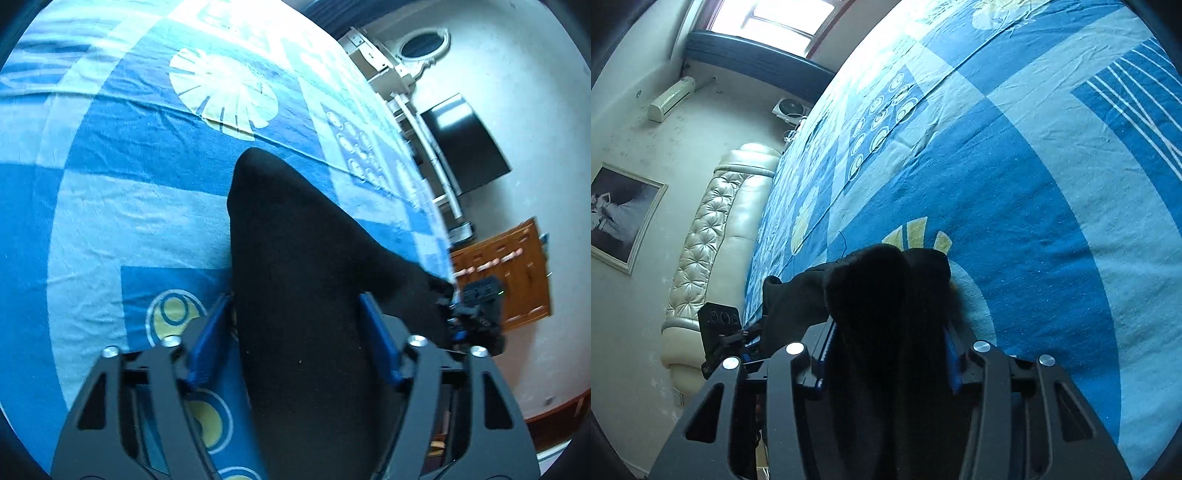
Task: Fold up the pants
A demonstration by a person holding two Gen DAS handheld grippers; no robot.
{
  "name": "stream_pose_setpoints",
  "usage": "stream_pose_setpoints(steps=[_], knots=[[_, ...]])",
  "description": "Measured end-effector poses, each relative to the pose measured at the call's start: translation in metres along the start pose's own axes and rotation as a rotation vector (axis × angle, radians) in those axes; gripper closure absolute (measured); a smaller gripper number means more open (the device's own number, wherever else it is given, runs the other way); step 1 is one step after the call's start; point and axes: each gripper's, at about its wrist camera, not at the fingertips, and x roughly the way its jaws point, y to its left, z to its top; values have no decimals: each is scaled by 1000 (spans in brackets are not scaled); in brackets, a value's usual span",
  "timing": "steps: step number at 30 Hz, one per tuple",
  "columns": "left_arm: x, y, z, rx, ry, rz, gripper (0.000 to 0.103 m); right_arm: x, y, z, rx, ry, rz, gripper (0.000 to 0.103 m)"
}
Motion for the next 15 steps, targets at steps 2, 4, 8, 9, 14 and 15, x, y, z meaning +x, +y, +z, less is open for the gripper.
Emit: stream_pose_setpoints(steps=[2, 4, 8, 9, 14, 15], knots=[[1, -3, -1, 16, 6, 17, 50, -1, -1, -1, 1, -8, 5, 58], [3, -4, 1, 13, 8, 35, 55, -1, -2, -1, 2, -17, 9, 58], [4, -5, 2, 14, 9, 52, 60, -2, -4, -6, 2, -30, 12, 58], [4, -6, 2, 16, 7, 54, 60, -3, -5, -6, 3, -32, 12, 58], [6, -8, 4, 25, 4, 68, 62, -3, -5, -7, 9, -45, 9, 59], [6, -9, 4, 28, 3, 72, 63, -3, -5, -7, 10, -48, 8, 59]])
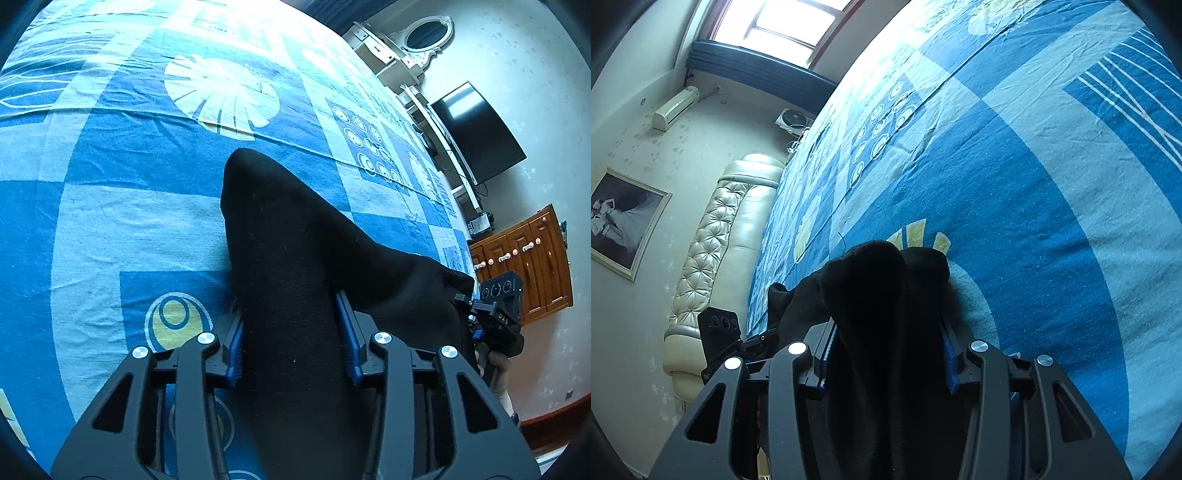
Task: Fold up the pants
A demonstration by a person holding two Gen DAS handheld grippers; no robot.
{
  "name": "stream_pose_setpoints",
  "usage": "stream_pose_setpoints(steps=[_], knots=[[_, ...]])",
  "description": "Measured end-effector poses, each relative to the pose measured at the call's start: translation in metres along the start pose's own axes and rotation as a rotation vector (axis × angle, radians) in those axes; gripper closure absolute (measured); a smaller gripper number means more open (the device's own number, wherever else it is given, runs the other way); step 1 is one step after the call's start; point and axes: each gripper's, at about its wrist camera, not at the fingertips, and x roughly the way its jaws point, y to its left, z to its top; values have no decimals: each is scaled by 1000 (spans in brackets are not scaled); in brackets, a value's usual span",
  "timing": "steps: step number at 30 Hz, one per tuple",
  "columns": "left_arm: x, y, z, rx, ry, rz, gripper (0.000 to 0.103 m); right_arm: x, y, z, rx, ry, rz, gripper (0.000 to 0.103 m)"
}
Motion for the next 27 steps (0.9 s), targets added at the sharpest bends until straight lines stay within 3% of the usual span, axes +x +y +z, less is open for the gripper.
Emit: stream_pose_setpoints(steps=[16, 27], knots=[[-6, -3, 2, 18, -5, 3, 75, 5, 5, 0, 6, -13, 0, 59], [-24, 12, 5, -1, -22, 27, 78, 25, 21, -1, -15, 15, 14, 60]])
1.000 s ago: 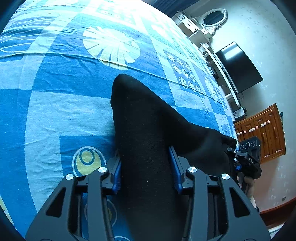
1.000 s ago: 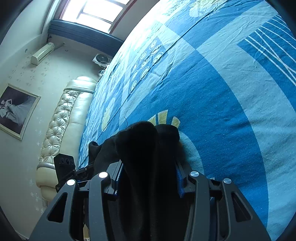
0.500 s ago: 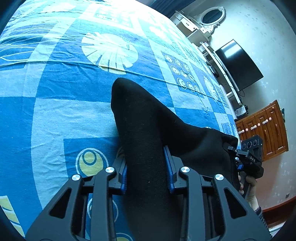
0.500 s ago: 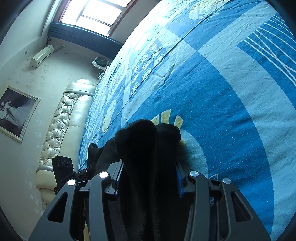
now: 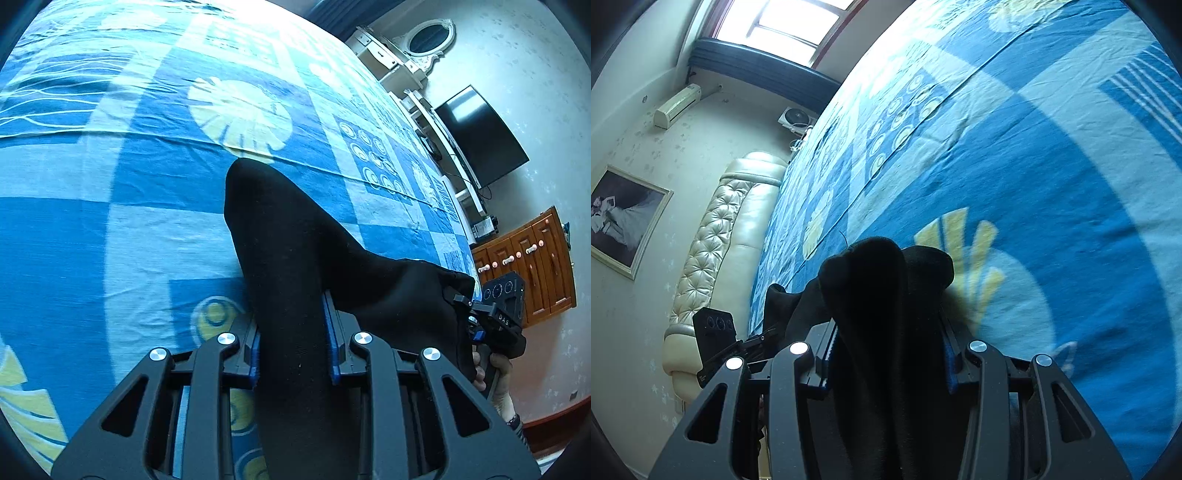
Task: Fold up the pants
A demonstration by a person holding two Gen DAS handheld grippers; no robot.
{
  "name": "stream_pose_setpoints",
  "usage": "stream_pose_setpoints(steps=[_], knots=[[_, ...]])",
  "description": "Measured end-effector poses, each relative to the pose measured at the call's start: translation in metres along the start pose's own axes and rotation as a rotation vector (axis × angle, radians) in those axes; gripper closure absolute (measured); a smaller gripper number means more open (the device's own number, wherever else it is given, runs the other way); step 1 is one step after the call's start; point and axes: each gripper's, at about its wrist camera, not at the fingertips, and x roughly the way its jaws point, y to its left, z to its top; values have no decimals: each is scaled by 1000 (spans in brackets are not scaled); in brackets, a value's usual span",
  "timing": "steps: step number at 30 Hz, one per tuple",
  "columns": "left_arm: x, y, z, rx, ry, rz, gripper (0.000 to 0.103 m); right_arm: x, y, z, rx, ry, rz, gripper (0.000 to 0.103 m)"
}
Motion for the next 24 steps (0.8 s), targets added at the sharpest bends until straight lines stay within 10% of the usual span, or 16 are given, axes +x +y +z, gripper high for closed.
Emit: stream_pose_setpoints(steps=[18, 24], knots=[[-27, 45, -2, -52, -32, -24, 70, 27, 9, 0, 1, 49, 43, 59], [-43, 49, -10, -52, -56, -64, 57, 11, 8, -2, 54, 24, 91, 37]])
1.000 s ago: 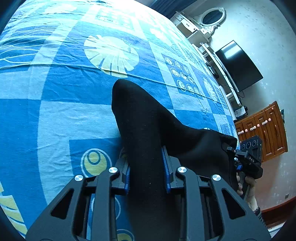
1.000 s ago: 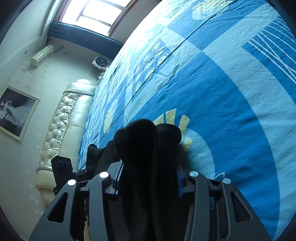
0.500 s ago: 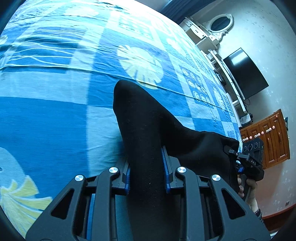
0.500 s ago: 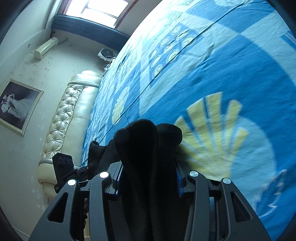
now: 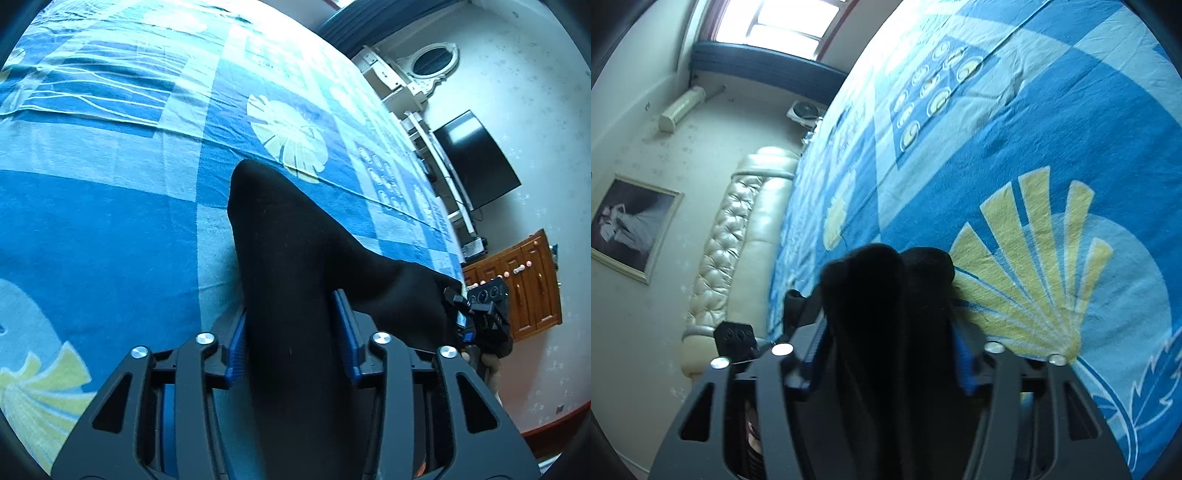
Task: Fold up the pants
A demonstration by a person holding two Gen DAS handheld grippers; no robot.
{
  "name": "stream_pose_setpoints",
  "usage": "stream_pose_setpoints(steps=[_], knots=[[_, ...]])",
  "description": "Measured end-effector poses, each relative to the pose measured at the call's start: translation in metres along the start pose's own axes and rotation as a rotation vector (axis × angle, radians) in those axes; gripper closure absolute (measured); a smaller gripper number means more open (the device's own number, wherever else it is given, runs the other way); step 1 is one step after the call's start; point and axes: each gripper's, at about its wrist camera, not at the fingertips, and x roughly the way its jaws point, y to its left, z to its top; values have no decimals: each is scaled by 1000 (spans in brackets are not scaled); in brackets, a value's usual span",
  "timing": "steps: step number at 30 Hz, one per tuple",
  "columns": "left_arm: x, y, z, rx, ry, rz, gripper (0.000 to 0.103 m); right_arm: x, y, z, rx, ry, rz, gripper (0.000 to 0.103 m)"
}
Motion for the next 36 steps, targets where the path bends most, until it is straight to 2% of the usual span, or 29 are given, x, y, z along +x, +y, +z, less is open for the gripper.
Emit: stream_pose_setpoints(steps=[1, 4, 8, 13, 18, 20, 22, 25, 28, 36], knots=[[-4, 1, -2, 0, -3, -7, 52, -4, 0, -1, 2, -4, 4, 34], [-23, 2, -18, -6, 0, -44, 41, -20, -3, -10, -9, 4, -10, 32], [-34, 1, -44, -44, 39, -92, 36, -37, -9, -27, -22, 27, -23, 31], [-31, -9, -78, -32, 93, -96, 33, -48, -14, -46, -25, 54, -16, 31], [-15, -12, -89, -36, 119, -104, 29, -44, -13, -60, -34, 100, 1, 30], [-12, -15, -87, -29, 114, -100, 34, -42, -9, -64, -59, 113, -13, 31], [-8, -16, -84, -17, 127, -70, 46, -37, -6, -66, -99, 129, -70, 49], [-10, -15, -82, -18, 127, -62, 58, -39, -7, -68, -104, 125, -60, 57], [-14, -19, -84, 21, 108, -34, 64, -37, -4, -69, -108, 117, -65, 58], [-22, -24, -85, 63, 94, 24, 67, -24, 11, -71, -112, 109, -66, 58]])
